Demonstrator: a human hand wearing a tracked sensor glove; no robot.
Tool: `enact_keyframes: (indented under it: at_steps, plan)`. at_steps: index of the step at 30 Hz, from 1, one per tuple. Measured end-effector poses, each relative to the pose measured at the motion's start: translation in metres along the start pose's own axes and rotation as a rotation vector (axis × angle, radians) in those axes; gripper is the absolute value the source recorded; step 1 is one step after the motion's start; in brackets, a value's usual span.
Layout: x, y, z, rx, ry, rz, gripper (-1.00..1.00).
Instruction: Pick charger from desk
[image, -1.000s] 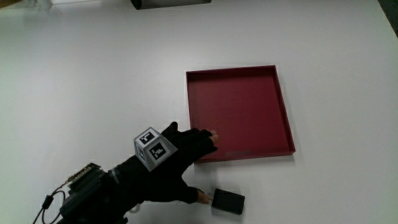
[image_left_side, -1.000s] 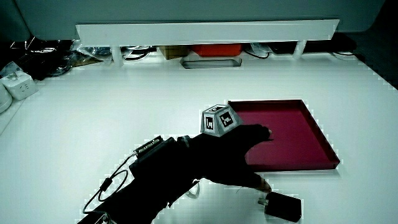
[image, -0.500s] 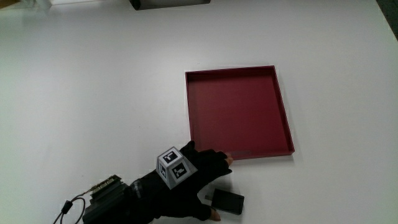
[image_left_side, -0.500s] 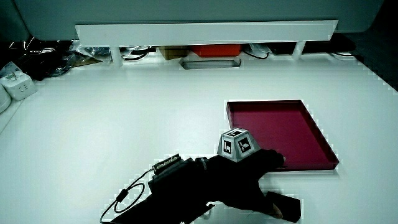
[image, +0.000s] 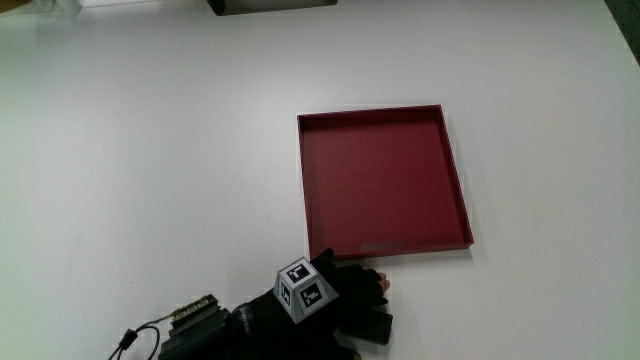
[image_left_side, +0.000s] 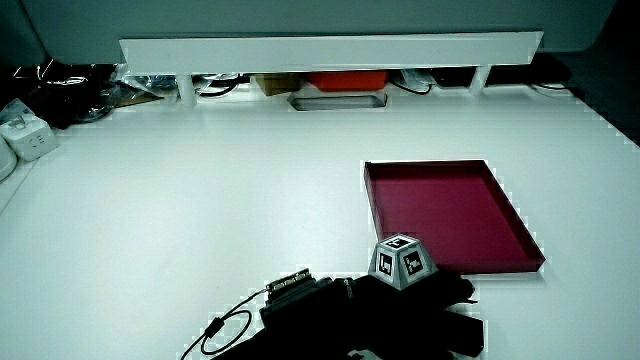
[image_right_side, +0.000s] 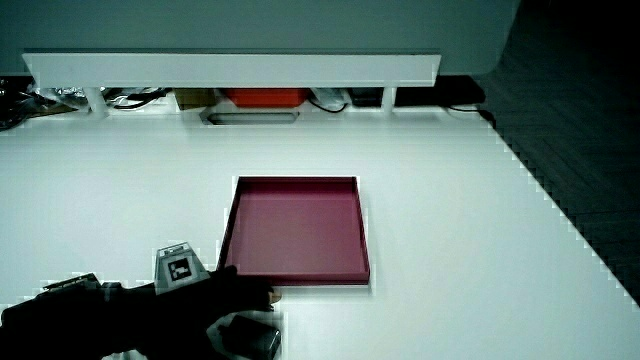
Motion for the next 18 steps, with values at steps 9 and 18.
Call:
enact_keyframes:
  at_steps: [9, 18]
  plan:
    - [0.0075, 0.0049, -0.0045, -0.011, 0.064, -0.002, 0.04]
    - [0.0105, 0.0063, -0.0051, -0.002, 0.090, -0.014, 0.42]
